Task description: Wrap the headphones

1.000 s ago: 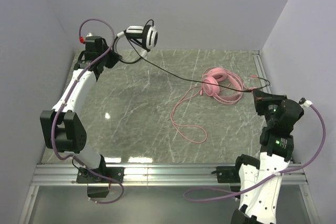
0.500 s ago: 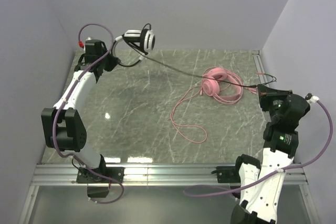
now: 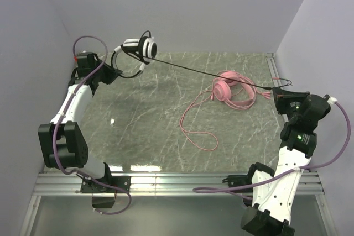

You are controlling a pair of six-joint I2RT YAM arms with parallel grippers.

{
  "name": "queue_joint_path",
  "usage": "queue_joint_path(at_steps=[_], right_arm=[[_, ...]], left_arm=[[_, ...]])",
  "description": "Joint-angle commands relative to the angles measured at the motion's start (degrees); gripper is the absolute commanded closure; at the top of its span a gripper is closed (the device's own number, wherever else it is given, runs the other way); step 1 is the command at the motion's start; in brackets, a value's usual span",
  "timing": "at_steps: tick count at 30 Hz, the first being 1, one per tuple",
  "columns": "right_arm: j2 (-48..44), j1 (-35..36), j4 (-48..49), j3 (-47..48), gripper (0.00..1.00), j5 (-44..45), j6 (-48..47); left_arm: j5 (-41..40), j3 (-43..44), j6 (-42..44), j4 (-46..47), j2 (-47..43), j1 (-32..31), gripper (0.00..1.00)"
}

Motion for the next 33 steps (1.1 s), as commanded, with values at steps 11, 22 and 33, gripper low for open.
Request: queue_joint_path(at_steps=[11,22,33], right_arm=[[-0.69,-1.06,4.49,-4.61,1.0,0.35,-2.62],[2.56,-2.29,6.69,-6.46,1.0,0.88,-2.98],[4.77,-3.26,7.66,-6.19,1.0,1.75,-2.71]], left_arm=[[11.97,5.71,-11.42,10.26,-7.04,2.83,1.0],[19.95,7.56,-12.3,8.41,-10.91,4.14,1.0],[41.93,-6.31,-16.08,27.36,-19.26,6.17,1.0]])
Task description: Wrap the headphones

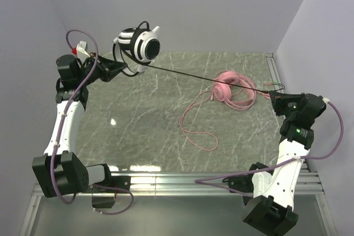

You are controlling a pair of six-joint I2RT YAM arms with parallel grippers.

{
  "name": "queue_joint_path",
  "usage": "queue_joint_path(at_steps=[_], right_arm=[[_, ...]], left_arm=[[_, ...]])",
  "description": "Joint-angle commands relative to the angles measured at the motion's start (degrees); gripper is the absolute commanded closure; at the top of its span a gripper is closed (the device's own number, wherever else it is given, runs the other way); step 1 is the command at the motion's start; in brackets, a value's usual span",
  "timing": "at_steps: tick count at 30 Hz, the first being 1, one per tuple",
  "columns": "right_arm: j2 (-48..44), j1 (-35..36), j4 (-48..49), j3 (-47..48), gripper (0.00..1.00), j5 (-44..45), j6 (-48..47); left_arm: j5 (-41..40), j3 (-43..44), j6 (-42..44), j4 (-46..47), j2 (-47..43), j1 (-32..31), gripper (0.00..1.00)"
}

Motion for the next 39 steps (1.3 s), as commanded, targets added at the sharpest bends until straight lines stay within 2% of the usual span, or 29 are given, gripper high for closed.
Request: queue_joint_path(at_steps=[1,4,9,11,17,19,24,28,32,34,37,39], right_arm=[[0.48,-1.51,2.57,0.37,1.0,4.95,-1.16],[0.92,-1.6,3.01,0.45,1.0,5.12,-0.55],[3.2,-1.6,4.41,1.07,1.0,5.91,0.95],[4.43,-1.6,5.03,2.12,1.0,5.91,1.56],[9.79,-1.6,7.58,4.67,1.0,5.82,3.58],[11.9,-1.6,7.75,6.07,1.0,6.26,3.85],[17.17,-1.6,8.37,10.02,1.0,6.45,4.81],[19.64,-1.6,9.25,12.05,1.0,6.71,5.52],[21.4,-1.43,9.69,13.72,1.0,6.7,5.61],[21.84,-1.25,9.6,14.6,1.0,6.79,5.61],[22.81,-1.07,9.6,15.74,1.0,6.79,5.61],[23.77,-0.99,9.25,17.05,1.0,7.14,5.26]], left_arm=[[9.83,-1.87,-5.31,14.49,-4.84,1.36,1.0],[14.4,-3.89,-3.47,17.05,-6.86,1.36,1.0],[14.77,-8.37,5.92,17.84,-15.29,-0.83,1.0],[14.77,-8.12,9.61,14.35,-17.66,-2.5,1.0],[15.21,-3.29,26.14,-1.19,-18.81,-14.7,1.0],[15.64,-1.79,32.37,-5.34,-19.43,-16.56,1.0],[11.7,-1.08,44.85,-16.05,-22.33,-24.56,1.0],[3.88,-1.08,52.16,-23.71,-22.6,-31.41,1.0],[-8.06,-0.03,58.13,-29.17,-21.2,-43.51,1.0],[-16.23,0.67,59.29,-30.66,-19.88,-48.01,1.0],[-27.05,2.25,61.05,-34.43,-16.02,-58.54,1.0],[-32.4,3.4,62.36,-35.85,-14.26,-62.43,1.0]])
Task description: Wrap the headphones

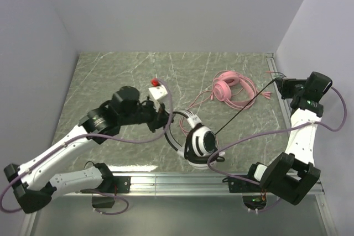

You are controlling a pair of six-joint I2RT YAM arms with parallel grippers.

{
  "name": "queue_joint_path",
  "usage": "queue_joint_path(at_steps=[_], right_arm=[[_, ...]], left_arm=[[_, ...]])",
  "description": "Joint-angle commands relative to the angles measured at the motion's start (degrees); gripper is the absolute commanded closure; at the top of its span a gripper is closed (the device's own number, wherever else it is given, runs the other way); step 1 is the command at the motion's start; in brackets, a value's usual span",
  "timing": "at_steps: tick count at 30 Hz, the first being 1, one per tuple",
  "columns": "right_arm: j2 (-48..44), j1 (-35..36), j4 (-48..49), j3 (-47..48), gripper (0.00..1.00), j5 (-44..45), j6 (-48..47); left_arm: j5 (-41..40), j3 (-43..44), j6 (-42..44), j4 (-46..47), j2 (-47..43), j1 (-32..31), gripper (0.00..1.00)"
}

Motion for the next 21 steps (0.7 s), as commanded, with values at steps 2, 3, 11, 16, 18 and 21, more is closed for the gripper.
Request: queue_joint_path(at_steps=[2,3,11,16,18,21], right_arm=[[2.14,-0.81,5.99,6.02,1.0,6.34,0.14],[2.49,-0.81,5.99,6.38,1.0,6.07,0.23],[4.08,1.56,6.08,11.47,1.0,5.98,-0.21],[5.56,4.89,6.08,15.43,1.0,5.37,-0.21],[6.53,5.78,5.56,18.5,1.0,4.76,-1.09],[8.38,7.8,5.46,21.93,1.0,3.61,-1.53]], left_arm=[[-7.67,4.82,3.83,-8.99,3.27,-9.92,1.0],[-9.86,5.0,3.93,-9.52,4.06,-11.24,1.0],[-31.74,8.25,4.71,-14.1,15.75,-22.94,1.0],[-37.03,11.23,6.03,-15.94,21.55,-24.87,1.0],[-38.62,12.03,6.3,-16.38,23.04,-25.31,1.0],[-39.76,13.09,6.91,-16.56,24.62,-26.1,1.0]])
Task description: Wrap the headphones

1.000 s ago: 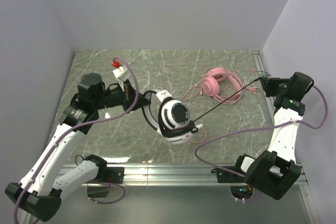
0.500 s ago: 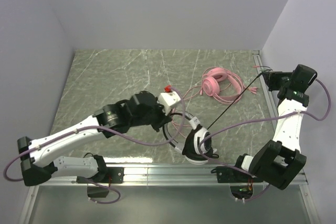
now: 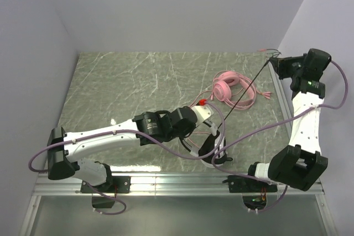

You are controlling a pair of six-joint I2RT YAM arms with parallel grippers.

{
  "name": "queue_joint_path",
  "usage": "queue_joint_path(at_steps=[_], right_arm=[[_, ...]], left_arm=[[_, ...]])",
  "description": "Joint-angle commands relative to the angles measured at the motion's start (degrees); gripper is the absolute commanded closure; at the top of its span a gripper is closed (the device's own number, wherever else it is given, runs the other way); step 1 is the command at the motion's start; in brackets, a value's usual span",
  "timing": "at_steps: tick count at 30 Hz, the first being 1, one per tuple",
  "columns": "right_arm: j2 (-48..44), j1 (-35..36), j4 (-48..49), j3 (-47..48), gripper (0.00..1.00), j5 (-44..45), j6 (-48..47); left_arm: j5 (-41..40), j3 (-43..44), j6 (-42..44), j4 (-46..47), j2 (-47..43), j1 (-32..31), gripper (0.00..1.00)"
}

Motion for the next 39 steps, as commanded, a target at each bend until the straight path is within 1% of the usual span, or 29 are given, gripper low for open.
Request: queue_joint_path(at_steps=[1,9,12,13,15,16,18,20,23,24,27,30,32,36,38,39], right_arm=[[1.56,0.96,9.27,6.73,1.0,2.7,-0.11],[3.15,8.07,7.78,15.51,1.0,1.2,-1.43],[2.62,11.41,6.29,18.33,1.0,1.37,-2.66],[1.66,12.03,6.11,18.42,1.0,1.46,-2.57],[-0.01,13.09,6.8,17.55,1.0,1.72,-2.4],[-1.93,13.79,6.89,16.67,1.0,1.9,-2.31],[-3.7,14.41,6.89,15.87,1.0,1.99,-2.48],[-6.25,15.02,6.72,15.34,1.0,1.81,-2.66],[-9.41,15.99,6.02,15.08,1.0,1.9,-3.18],[-10.03,16.17,5.58,15.08,1.0,1.99,-3.19],[-12.58,17.66,5.05,14.56,1.0,1.9,-4.24],[-15.48,19.94,5.4,12.01,1.0,2.34,-5.47],[-17.94,22.39,5.58,8.85,1.0,3.73,-6.7],[-23.47,27.05,7.33,2.09,1.0,6.02,-7.93],[-24.53,28.99,8.03,-1.08,1.0,6.47,-8.37],[-25.23,31.26,8.12,-1.87,1.0,6.99,-8.72]], left_arm=[[1.24,2.53,3.07,-9.92,0.98,-2.58,1.0],[-2.97,5.43,3.07,-10.53,8.7,-2.41,1.0],[-3.95,9.73,1.84,-12.45,12.83,-0.66,1.0],[-3.6,12.7,0.79,-13.07,13.89,1.35,1.0],[-3.6,15.61,-0.7,-14.91,17.22,3.55,1.0],[-3.42,18.24,-2.1,-15.45,18.12,6.18,1.0],[-1.93,20.28,-3.34,-16.15,20.83,9.09,1.0],[-0.1,23.61,-5.63,-17.64,22.86,13.31,1.0],[1.32,29.76,-9.23,-21.42,27.08,18.23,1.0],[1.85,32.22,-9.85,-21.95,28.57,19.2,1.0],[2.11,35.57,-12.05,-23.36,30.94,21.32,1.0],[3.08,40.23,-15.03,-25.55,33.58,23.07,1.0],[4.66,44.09,-17.05,-25.83,34.82,24.83,1.0],[6.42,48.22,-20.48,-26.09,36.49,28.43,1.0],[7.04,50.07,-21.19,-26.44,37.37,29.31,1.0],[7.04,52.6,-22.32,-27.4,38.76,30.28,1.0]])
